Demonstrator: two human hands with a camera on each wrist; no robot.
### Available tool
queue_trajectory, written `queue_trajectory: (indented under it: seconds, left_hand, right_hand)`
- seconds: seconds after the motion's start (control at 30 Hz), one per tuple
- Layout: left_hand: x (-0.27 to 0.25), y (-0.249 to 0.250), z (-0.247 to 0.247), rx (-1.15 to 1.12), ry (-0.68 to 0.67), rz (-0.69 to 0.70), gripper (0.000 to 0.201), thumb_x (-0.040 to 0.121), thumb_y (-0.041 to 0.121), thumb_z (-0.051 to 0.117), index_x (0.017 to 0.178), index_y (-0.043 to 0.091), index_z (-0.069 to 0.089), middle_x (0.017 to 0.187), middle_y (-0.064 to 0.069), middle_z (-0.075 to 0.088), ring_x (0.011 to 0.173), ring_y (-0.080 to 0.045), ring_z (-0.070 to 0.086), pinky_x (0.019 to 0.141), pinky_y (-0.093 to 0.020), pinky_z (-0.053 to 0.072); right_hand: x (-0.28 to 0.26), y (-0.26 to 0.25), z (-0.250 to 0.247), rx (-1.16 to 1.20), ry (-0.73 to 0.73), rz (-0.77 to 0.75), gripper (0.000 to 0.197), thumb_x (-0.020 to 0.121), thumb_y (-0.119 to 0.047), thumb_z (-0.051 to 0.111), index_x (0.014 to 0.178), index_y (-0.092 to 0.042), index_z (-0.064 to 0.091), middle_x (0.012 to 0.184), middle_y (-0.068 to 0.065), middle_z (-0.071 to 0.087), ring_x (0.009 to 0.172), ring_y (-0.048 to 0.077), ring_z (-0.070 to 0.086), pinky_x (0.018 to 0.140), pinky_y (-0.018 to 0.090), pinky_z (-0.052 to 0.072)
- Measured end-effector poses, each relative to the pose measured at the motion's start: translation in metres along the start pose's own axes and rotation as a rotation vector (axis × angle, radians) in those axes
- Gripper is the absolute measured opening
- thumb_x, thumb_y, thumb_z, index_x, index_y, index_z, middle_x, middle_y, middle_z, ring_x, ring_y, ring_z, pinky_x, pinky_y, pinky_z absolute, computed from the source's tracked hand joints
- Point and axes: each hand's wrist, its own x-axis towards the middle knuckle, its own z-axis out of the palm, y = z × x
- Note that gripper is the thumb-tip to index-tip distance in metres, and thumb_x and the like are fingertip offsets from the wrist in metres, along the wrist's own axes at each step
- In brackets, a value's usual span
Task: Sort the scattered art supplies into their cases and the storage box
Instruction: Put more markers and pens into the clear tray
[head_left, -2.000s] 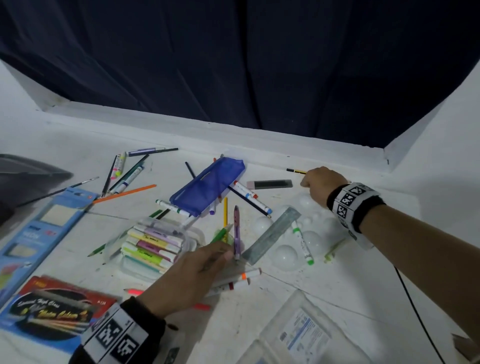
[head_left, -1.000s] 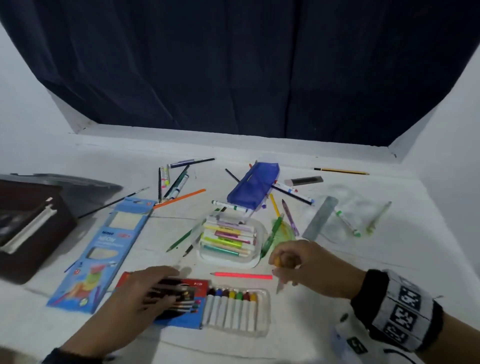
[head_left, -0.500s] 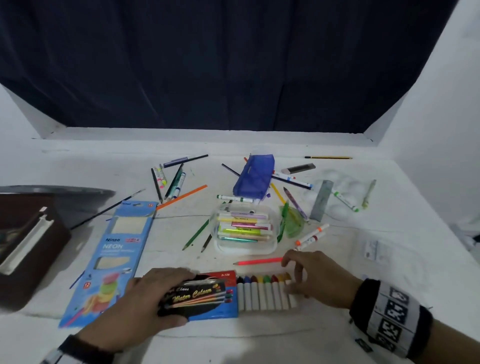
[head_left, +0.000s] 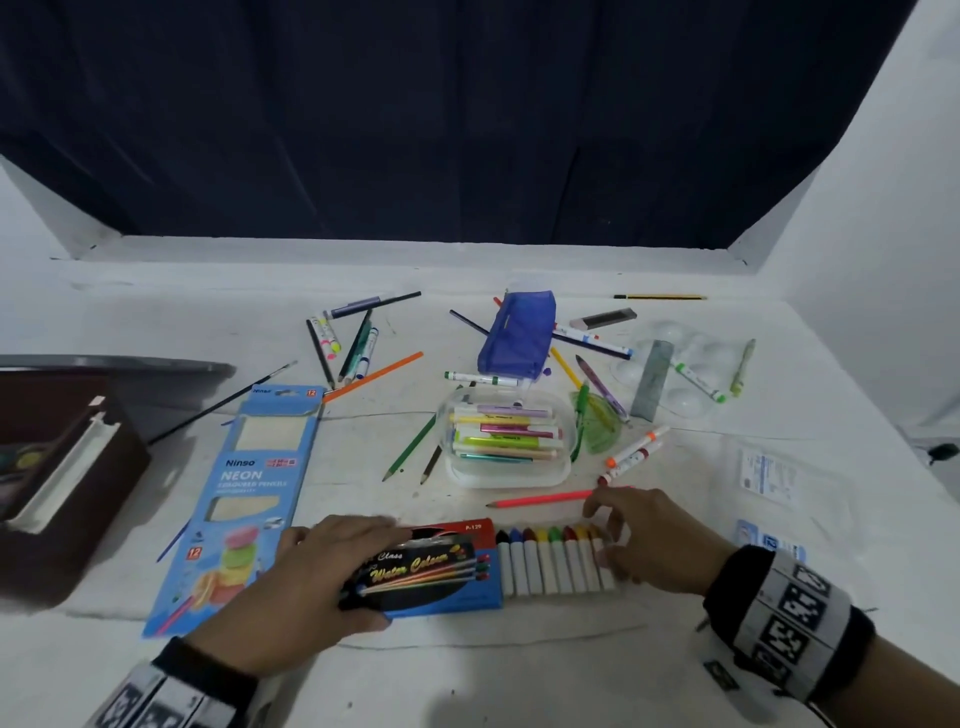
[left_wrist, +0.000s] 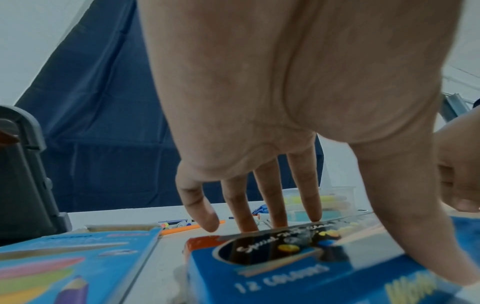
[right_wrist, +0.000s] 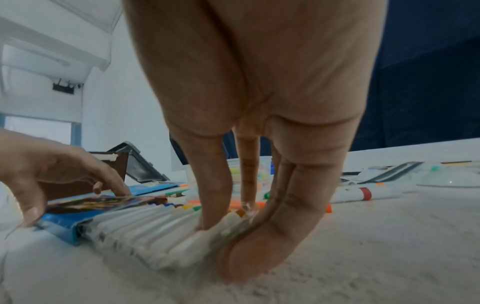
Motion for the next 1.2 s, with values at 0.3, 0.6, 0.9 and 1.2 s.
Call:
queue_trajectory:
  seconds: [0.3, 0.6, 0.9, 1.2]
  left_hand:
    - [0.012, 0.009, -0.004, 0.153, -0.059, 0.049, 0.08, 0.087, 0.051, 0.067, 0.151, 0.05, 0.018, 0.155, 0.025, 0.026, 0.14, 0.0, 0.021, 0.107, -0.03, 0.021]
    - [0.029, 0.018, -0.006, 0.166, -0.098, 0.105, 0.076, 0.09, 0.045, 0.065, 0.152, 0.045, 0.021, 0.149, 0.018, 0.031, 0.133, -0.007, 0.026, 0.103, -0.03, 0.024]
    - [0.036, 0.02, -0.005, 0.065, -0.053, 0.11, 0.077, 0.087, 0.045, 0.069, 0.152, 0.041, 0.027, 0.143, 0.017, 0.039, 0.13, -0.007, 0.034, 0.104, -0.033, 0.027]
    - [-0.018, -0.002, -0.004, -0.42, 0.232, -0.055, 0.051, 0.09, 0.058, 0.056, 0.139, 0.049, 0.045, 0.128, 0.026, 0.049, 0.12, 0.004, 0.05, 0.096, -0.017, 0.048]
  right_hand:
    - [-0.003, -0.029, 0.016, -0.028, 0.102, -0.102, 0.027, 0.098, -0.021, 0.053, 0.121, -0.012, 0.062, 0.102, -0.002, 0.059, 0.088, 0.011, 0.051, 0.081, 0.025, 0.043]
    - [0.004, -0.067, 0.03, 0.112, 0.076, -0.078, 0.026, 0.097, -0.03, 0.057, 0.113, -0.01, 0.06, 0.083, -0.014, 0.053, 0.071, 0.001, 0.055, 0.062, 0.012, 0.043]
    - [0.008, -0.079, 0.038, 0.209, 0.066, -0.104, 0.032, 0.094, -0.029, 0.063, 0.124, -0.024, 0.057, 0.094, -0.019, 0.058, 0.075, -0.008, 0.055, 0.067, 0.005, 0.042]
    - [0.015, -0.082, 0.044, -0.176, 0.034, -0.258, 0.066, 0.085, -0.065, 0.057, 0.139, -0.03, 0.043, 0.124, -0.008, 0.044, 0.111, 0.013, 0.043, 0.095, 0.029, 0.042]
